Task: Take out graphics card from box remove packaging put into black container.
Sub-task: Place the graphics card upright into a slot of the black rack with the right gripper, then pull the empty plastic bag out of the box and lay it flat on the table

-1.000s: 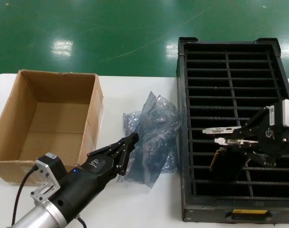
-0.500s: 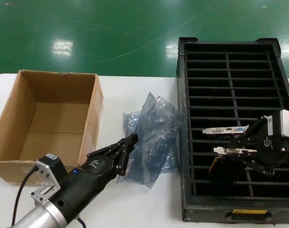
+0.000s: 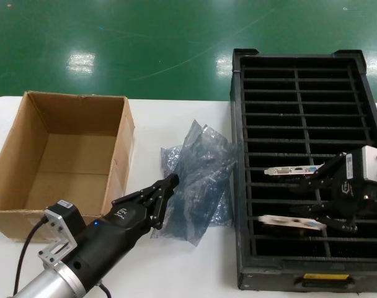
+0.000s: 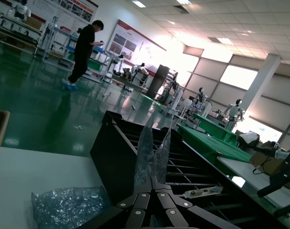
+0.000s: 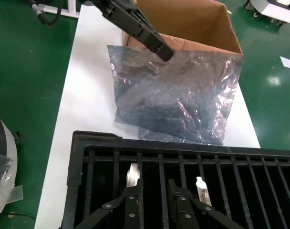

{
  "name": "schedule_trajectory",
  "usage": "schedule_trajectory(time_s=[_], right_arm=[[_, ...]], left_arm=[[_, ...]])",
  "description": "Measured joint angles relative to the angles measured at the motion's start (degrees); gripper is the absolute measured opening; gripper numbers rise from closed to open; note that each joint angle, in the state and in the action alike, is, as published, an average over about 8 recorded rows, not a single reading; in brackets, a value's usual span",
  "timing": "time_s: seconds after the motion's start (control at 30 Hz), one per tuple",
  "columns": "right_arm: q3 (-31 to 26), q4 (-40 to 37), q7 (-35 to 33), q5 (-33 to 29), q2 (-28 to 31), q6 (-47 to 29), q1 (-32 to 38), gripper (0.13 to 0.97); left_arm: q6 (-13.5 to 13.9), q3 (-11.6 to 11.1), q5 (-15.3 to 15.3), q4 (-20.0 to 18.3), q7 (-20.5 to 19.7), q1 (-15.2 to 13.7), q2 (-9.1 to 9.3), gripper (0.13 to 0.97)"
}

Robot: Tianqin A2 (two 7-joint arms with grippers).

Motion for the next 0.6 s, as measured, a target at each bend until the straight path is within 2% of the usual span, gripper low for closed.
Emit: schedule_trajectory(time_s=[0.07,0.37,0.5,0.6], right_arm=[[-0.2,-0.2,0.1,-0.2,-0.2,-0.1,0.1,0.220],[0.3,0.8,1.9,-1.7,-0.8,1.1,0.6,0.321],[1.9,3.3,4.3,-3.7,-1.5,4.1,0.5,0.404],[3.3,5.9,7.0,-6.4,-2.8,6.9,0.1,0.466]], left_arm=[[-0.1,-0.1,0.0,-0.1,-0.2,0.0,-0.10,0.138],[-1.3,0.2,0.1,0.1,-2.1,-1.0,-0.18,0.138],[-3.1,0.9,0.6,0.1,-3.8,-1.3,-0.09,0.138],[-5.5,1.9,1.4,0.1,-5.5,-1.8,0.03,0.138]])
